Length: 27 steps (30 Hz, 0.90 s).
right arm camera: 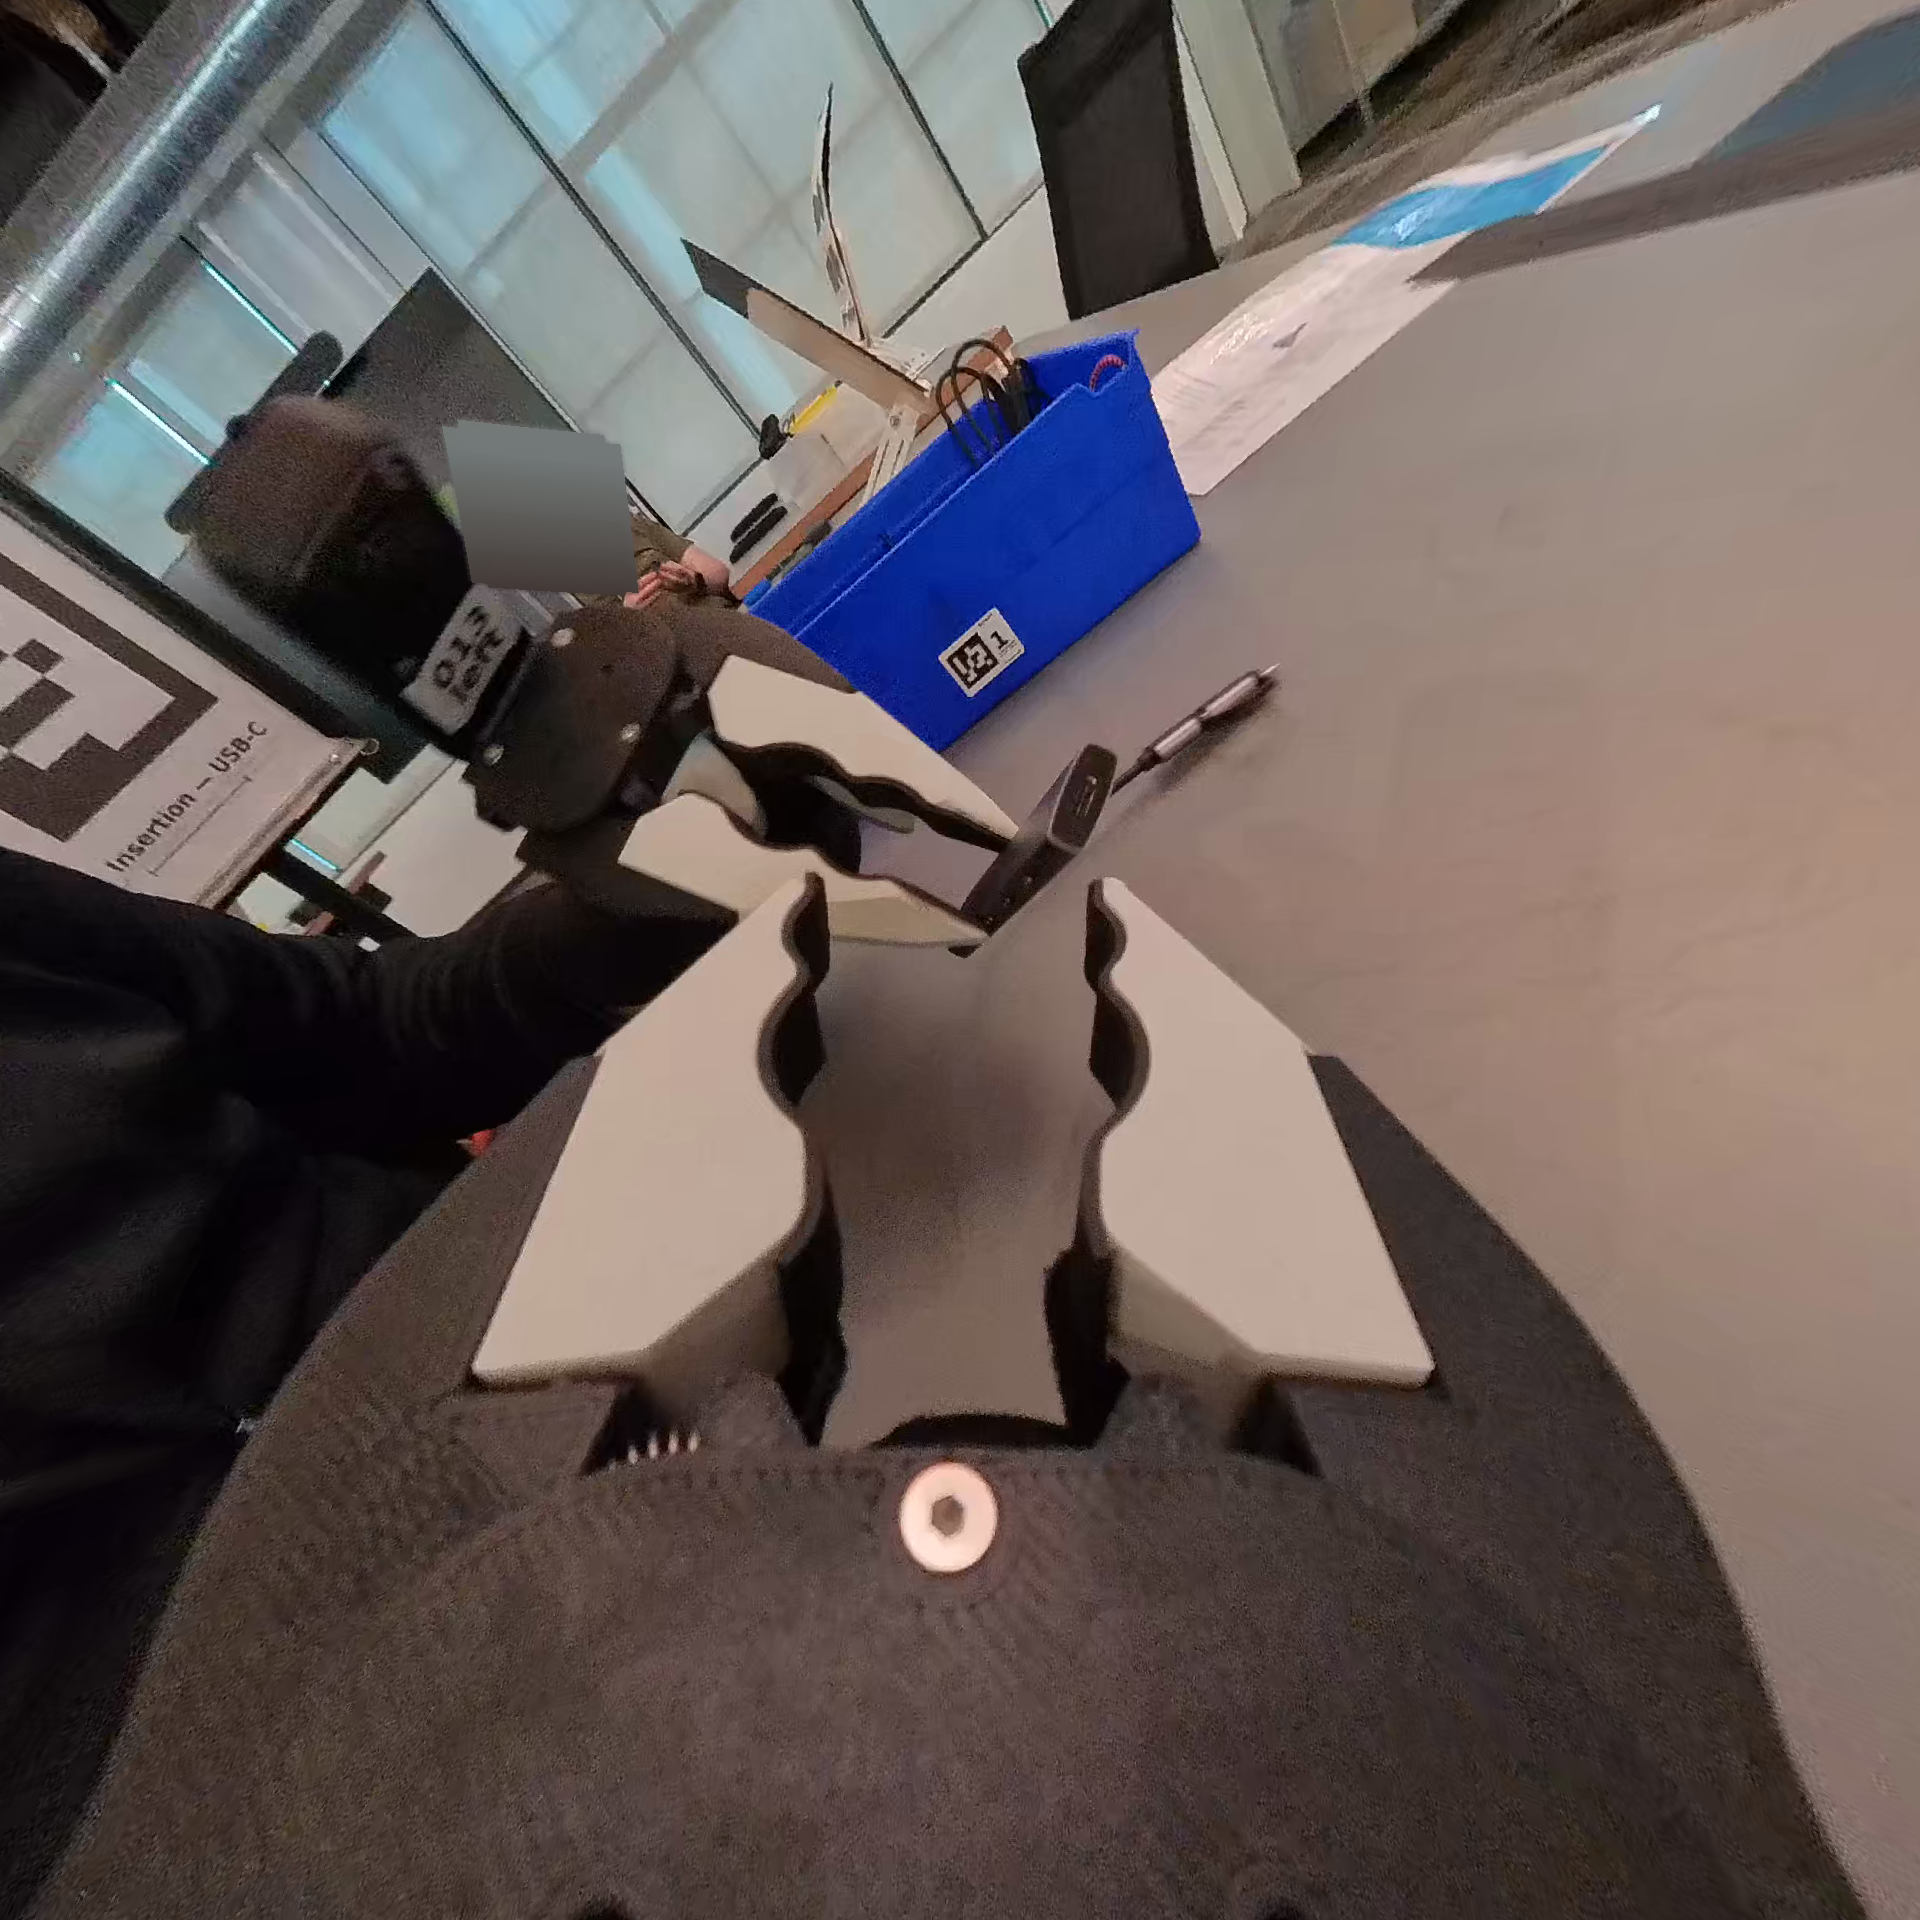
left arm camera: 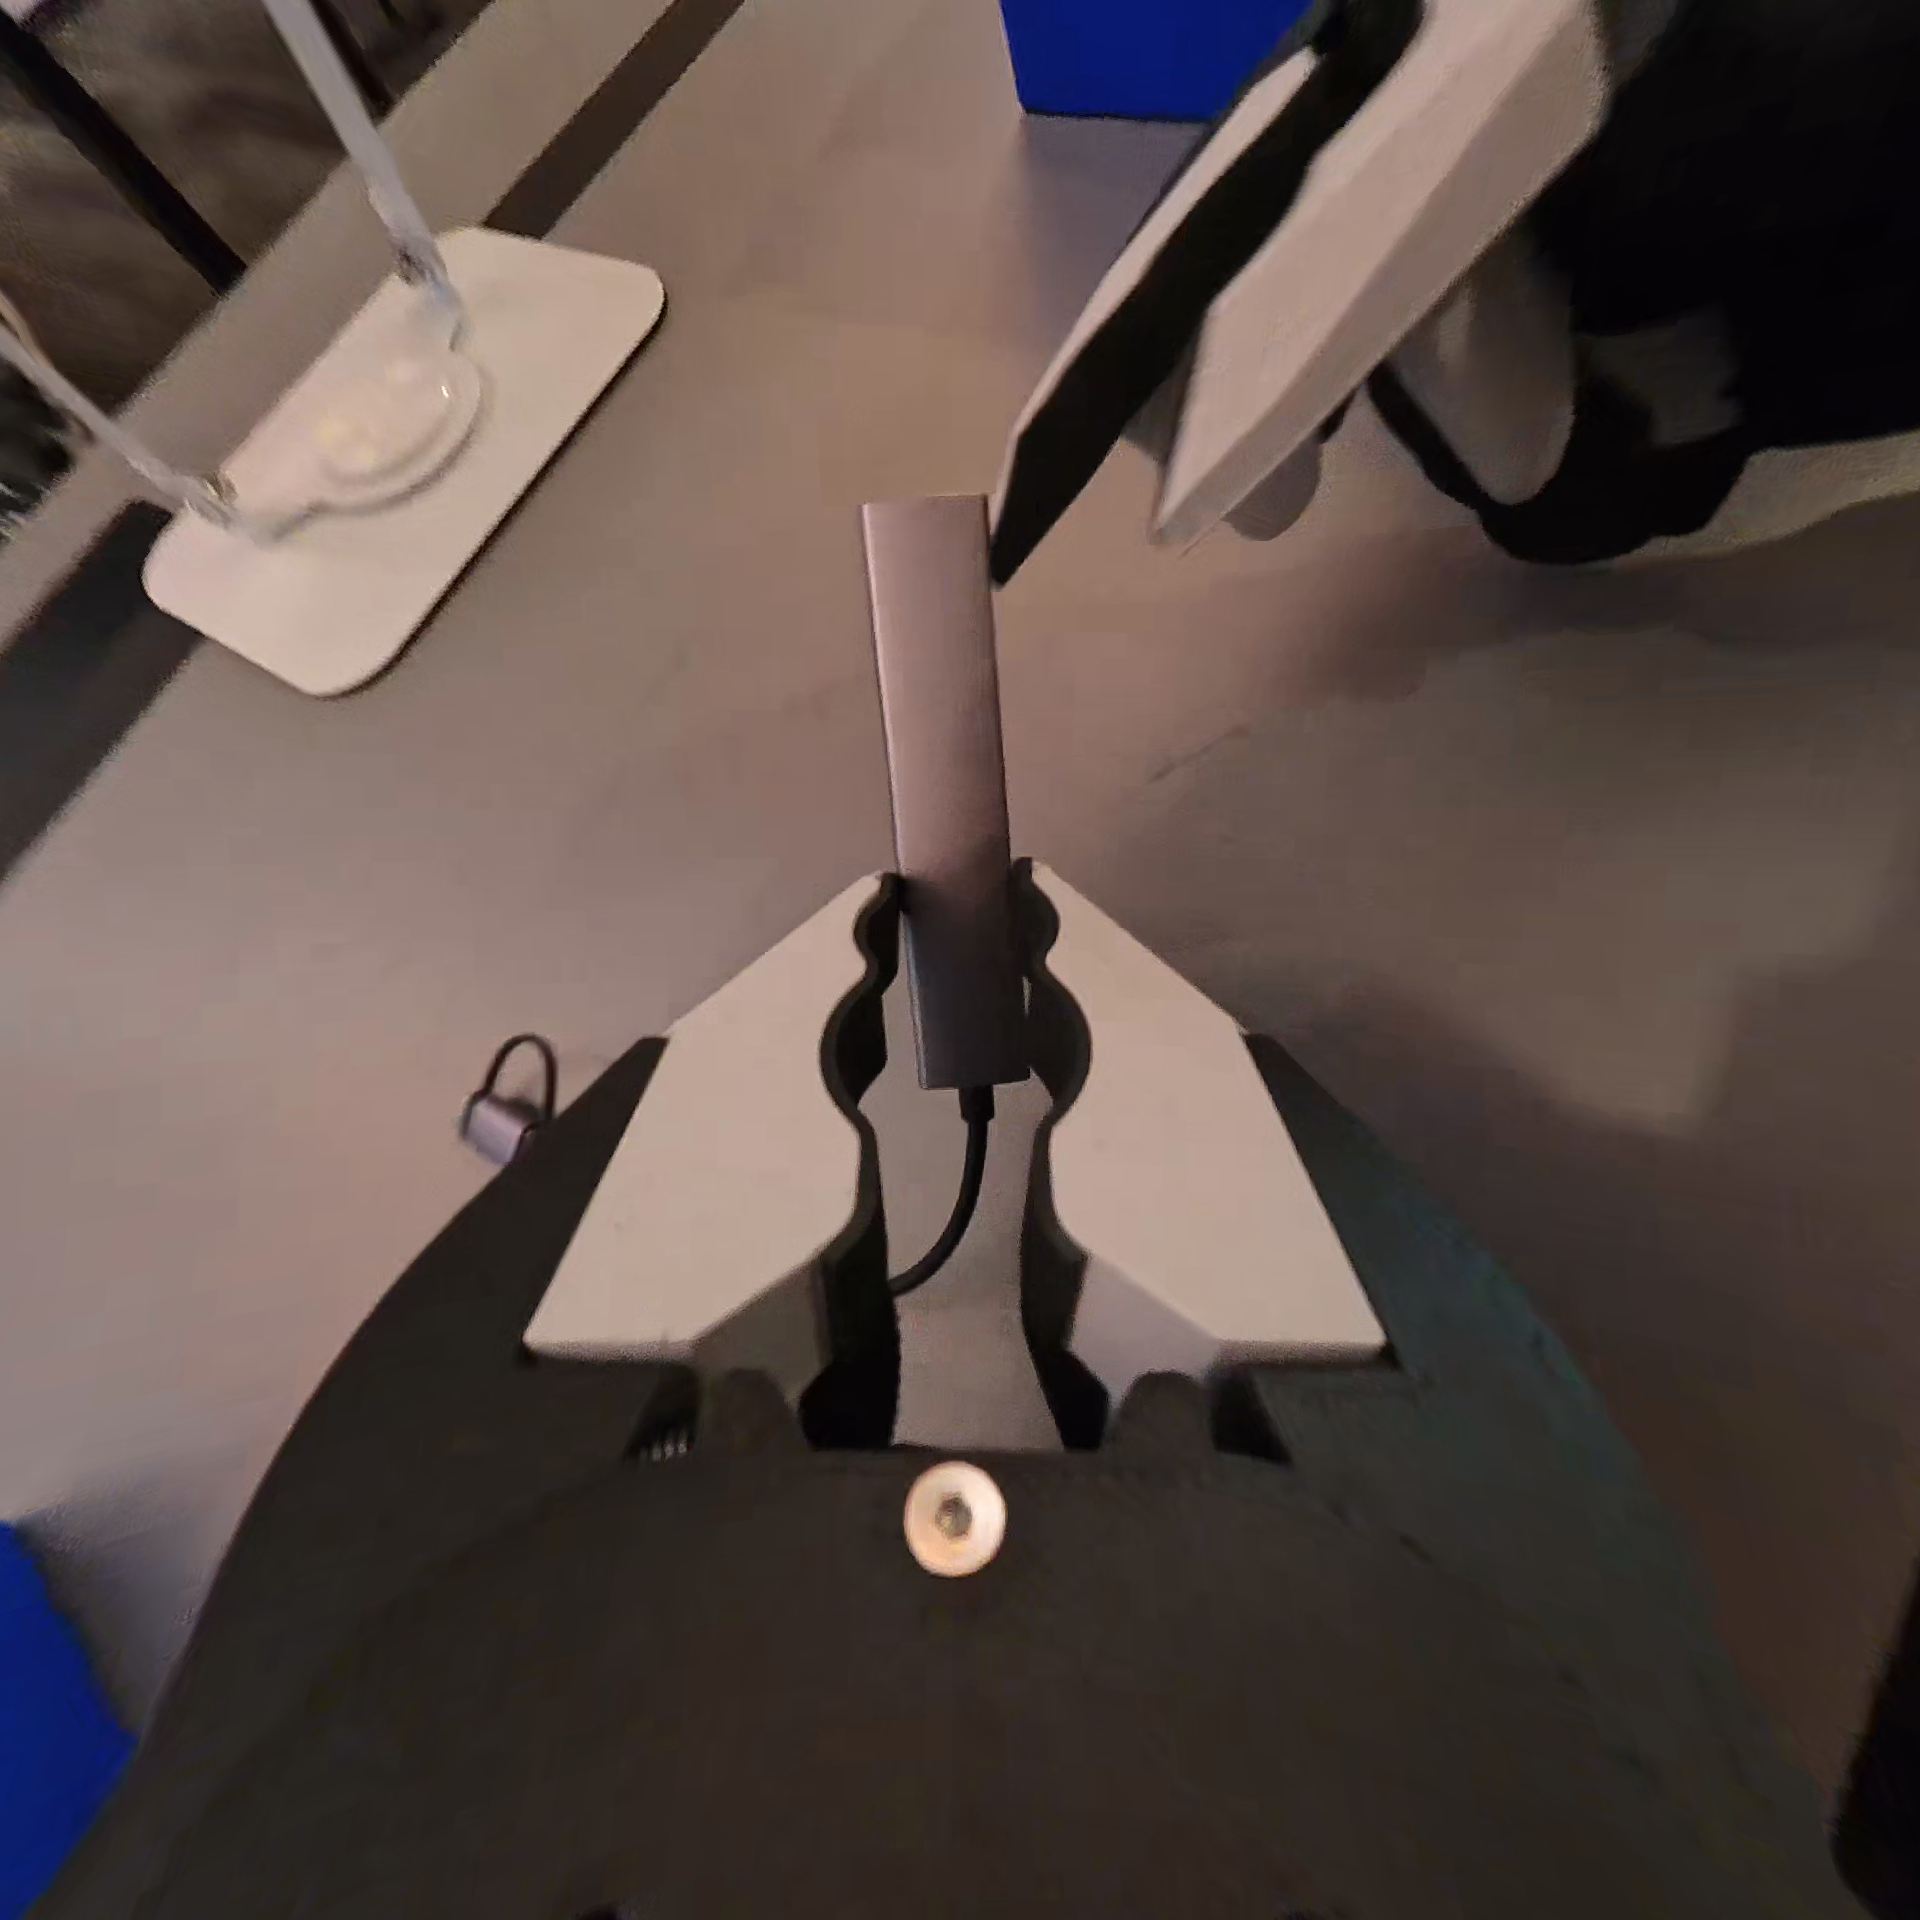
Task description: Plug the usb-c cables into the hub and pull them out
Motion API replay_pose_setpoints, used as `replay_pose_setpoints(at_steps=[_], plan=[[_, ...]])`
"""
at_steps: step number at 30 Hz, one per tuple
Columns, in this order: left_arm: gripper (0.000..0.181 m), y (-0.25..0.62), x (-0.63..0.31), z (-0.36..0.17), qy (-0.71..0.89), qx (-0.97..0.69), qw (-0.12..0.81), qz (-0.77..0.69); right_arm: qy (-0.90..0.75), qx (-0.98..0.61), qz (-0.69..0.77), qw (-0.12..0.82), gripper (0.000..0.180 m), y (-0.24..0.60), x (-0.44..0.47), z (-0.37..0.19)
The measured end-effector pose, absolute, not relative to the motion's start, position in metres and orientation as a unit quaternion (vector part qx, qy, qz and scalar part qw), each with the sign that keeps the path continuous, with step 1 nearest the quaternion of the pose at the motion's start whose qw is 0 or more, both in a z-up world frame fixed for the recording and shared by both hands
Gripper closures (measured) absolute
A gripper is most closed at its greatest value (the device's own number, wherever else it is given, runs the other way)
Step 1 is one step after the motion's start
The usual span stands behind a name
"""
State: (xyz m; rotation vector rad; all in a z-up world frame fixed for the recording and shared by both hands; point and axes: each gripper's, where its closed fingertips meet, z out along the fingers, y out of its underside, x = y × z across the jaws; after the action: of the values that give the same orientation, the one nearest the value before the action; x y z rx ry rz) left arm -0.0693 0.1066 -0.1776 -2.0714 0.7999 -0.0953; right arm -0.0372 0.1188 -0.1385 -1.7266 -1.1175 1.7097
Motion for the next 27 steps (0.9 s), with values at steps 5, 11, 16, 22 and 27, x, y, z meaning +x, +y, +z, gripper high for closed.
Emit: replay_pose_setpoints(at_steps=[5,11,16,22,27], plan=[[0.161,0.107,-0.047,-0.178,0.375,-0.806,0.458,-0.005,-0.414,-0.649,0.608,0.196,0.148,0.117,-0.044,-0.155],[0.16,0.11,-0.034,-0.162,0.38,-0.785,0.49,0.009,-0.418,-0.635,0.608,0.231,0.173,0.122,-0.036,-0.143],[0.135,0.114,-0.037,-0.134,0.329,-0.777,0.535,-0.043,-0.422,-0.634,0.566,0.316,0.173,0.153,-0.001,-0.089],[0.137,0.113,-0.054,-0.17,0.294,-0.813,0.496,-0.085,-0.394,-0.65,0.462,0.457,0.173,0.228,0.099,0.003],[0.14,0.111,-0.057,-0.184,0.282,-0.824,0.482,-0.097,-0.317,-0.685,0.382,0.533,0.174,0.296,0.206,0.037]])
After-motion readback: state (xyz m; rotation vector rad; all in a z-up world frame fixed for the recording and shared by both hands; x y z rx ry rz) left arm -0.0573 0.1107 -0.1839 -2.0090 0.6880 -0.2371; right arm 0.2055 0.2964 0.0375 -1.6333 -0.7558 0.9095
